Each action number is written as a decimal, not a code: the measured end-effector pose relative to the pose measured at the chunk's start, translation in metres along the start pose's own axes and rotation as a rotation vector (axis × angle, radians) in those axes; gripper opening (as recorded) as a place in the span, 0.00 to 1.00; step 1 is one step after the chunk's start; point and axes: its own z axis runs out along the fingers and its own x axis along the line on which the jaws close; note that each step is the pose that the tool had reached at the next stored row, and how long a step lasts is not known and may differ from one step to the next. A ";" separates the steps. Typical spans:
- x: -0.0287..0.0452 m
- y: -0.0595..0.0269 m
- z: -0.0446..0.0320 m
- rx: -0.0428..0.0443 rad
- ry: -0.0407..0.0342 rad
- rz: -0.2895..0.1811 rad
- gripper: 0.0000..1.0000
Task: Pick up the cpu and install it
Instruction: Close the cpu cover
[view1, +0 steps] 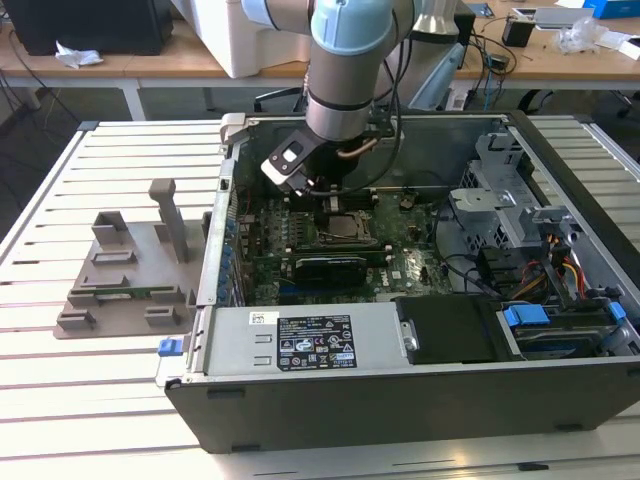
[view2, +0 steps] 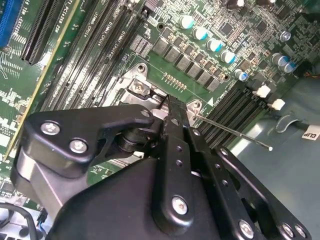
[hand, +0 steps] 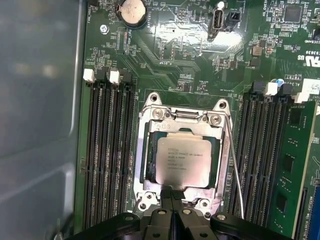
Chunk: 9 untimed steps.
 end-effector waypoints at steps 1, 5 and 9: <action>0.0000 0.0003 0.0003 -0.0001 0.0002 0.000 0.11; -0.0003 0.0023 0.0014 -0.0001 0.0009 0.000 0.11; -0.0009 0.0076 0.0011 -0.0006 0.0067 -0.001 0.11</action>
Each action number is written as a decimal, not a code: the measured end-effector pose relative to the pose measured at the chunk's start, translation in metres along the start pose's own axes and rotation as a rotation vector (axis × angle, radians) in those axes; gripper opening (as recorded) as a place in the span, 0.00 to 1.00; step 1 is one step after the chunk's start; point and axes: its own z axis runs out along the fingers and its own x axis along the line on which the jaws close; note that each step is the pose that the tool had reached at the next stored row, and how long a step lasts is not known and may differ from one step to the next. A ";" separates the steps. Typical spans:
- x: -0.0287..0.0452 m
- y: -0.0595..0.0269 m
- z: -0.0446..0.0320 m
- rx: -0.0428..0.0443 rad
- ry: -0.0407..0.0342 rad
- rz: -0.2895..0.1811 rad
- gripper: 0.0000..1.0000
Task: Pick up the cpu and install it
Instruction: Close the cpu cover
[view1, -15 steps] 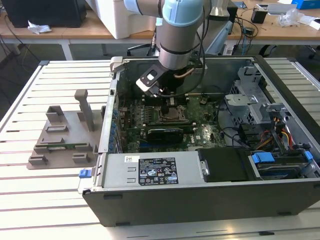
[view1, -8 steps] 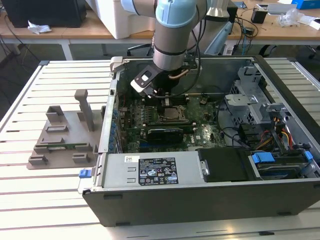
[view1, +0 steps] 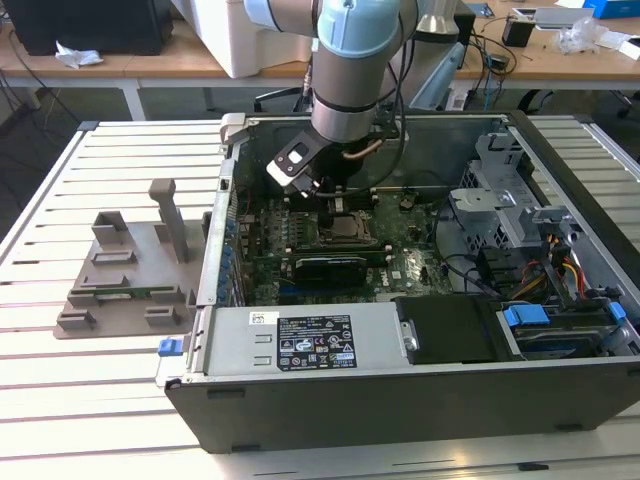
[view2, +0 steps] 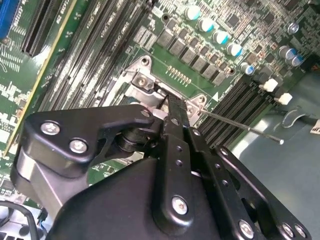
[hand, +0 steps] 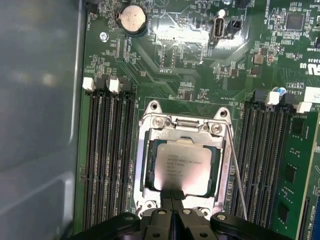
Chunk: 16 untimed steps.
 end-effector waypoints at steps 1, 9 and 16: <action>0.0000 0.0005 -0.0003 -0.0002 0.0006 0.000 0.11; -0.0020 0.0303 -0.0129 0.0551 0.0062 0.004 0.11; 0.0005 0.0448 -0.0579 0.0816 0.0074 0.007 0.11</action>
